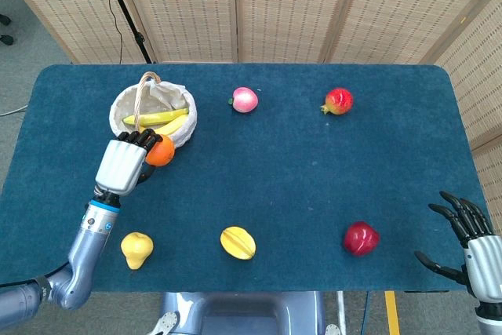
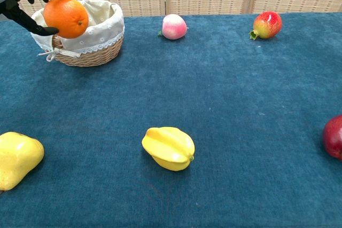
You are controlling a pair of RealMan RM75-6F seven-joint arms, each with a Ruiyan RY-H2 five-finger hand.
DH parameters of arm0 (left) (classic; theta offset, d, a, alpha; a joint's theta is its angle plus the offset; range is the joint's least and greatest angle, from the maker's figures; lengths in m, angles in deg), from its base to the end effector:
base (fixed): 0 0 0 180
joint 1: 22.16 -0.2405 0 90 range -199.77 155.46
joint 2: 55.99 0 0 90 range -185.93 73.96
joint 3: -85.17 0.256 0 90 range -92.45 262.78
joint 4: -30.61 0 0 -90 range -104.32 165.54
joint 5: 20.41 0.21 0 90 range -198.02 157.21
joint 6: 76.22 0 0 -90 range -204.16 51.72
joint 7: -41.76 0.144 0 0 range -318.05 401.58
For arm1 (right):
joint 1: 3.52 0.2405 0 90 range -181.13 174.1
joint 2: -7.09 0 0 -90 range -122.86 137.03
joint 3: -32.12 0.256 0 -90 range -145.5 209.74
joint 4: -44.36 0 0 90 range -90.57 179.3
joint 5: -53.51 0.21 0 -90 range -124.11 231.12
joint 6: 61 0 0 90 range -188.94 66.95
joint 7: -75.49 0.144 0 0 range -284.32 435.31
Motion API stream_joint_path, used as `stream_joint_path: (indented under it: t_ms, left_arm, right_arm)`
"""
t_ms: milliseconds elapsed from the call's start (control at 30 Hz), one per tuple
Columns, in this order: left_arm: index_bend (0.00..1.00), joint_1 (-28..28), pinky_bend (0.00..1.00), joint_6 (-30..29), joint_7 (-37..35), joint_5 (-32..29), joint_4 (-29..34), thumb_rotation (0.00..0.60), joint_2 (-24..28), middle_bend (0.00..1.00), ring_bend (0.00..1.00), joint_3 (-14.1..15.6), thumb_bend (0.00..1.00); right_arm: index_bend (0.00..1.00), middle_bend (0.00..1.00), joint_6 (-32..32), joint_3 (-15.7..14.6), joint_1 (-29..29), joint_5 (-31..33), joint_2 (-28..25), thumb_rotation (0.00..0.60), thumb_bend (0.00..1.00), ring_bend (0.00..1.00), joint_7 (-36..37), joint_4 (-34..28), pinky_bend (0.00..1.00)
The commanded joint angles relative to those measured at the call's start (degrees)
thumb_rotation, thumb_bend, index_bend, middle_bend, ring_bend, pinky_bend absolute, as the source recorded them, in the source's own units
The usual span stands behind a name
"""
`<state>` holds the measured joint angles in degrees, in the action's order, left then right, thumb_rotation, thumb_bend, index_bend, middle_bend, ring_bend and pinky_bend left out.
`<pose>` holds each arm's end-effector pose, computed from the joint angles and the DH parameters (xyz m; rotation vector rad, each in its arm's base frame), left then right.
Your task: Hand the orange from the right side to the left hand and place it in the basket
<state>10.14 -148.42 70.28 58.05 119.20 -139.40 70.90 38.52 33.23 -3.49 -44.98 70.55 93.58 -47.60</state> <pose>-0.1609 0.3296 0.0628 -1.6276 -0.5283 -1.0254 -0.2861 -0.1442 0.1793 1.3139 -0.9421 1.3341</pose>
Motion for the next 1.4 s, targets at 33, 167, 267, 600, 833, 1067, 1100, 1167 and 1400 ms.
stream_joint_path:
  t_ms: [33,167,267,600,833,1067,1100,1167,1400]
  left_arm:
    - [0.64,1.0,0.46,1.3,1.8,-0.7,-1.8,0.6,1.2,0.54,0.41,-0.5,0.32]
    - [0.64,2.7,0.46,3.4,3.8,-1.7,-4.7,0.6,2.2,0.54,0.41,-0.9,0.32]
    - [0.64,4.2,0.46,5.1,4.5,-2.6,-7.0,0.6,2.1,0.54,0.41,-1.4,0.32]
    - [0.64,7.9,0.46,6.3,3.2,-3.9,-10.9,0.6,-1.5,0.54,0.41,-2.9,0.32]
    - [0.65,9.7,0.46,6.3,5.5,-4.4,-13.6,0.6,-3.7,0.54,0.42,-2.8,0.32]
    - [0.65,10.4,0.46,6.6,7.2,-6.3,-16.3,0.6,-4.1,0.55,0.42,-2.8,0.32]
    - [0.65,10.3,0.46,6.4,7.3,-6.4,-16.3,0.6,-3.9,0.55,0.42,-2.8,0.32]
    - [0.65,10.1,0.46,5.9,7.6,-6.5,-16.2,0.6,-3.5,0.55,0.42,-2.6,0.32]
    - [0.34,9.6,0.31,6.2,9.8,-8.3,-15.9,0.6,-1.7,0.28,0.2,-2.0,0.25]
  right_arm:
    - [0.23,0.14,0.2,0.0,-0.1,-0.1,-0.1,0.6,0.0,0.16,0.1,0.2,0.12]
    - [0.23,0.14,0.7,-0.1,-0.3,-0.5,-0.2,0.6,0.0,0.17,0.1,0.0,0.12]
    - [0.23,0.14,1.2,-0.2,-0.5,-1.0,-0.3,0.6,0.0,0.17,-0.1,-0.1,0.12]
    - [0.23,0.14,2.6,-0.6,-1.0,-2.8,-0.6,0.6,0.0,0.17,-0.7,-0.6,0.12]
    - [0.24,0.15,3.3,-0.9,-1.2,-3.4,-0.9,0.6,0.0,0.18,-0.1,-0.7,0.12]
    - [0.24,0.15,4.1,-0.6,-1.7,-2.9,-1.1,0.6,0.0,0.19,0.7,-0.5,0.12]
    - [0.24,0.15,4.1,-0.6,-1.7,-2.8,-1.2,0.6,0.0,0.19,0.9,-0.4,0.12]
    - [0.24,0.15,4.2,-0.5,-1.7,-2.7,-1.2,0.6,0.0,0.19,1.2,-0.3,0.12]
    - [0.24,0.15,4.7,-0.7,-2.0,-3.2,-1.3,0.6,0.0,0.19,1.4,-0.2,0.12]
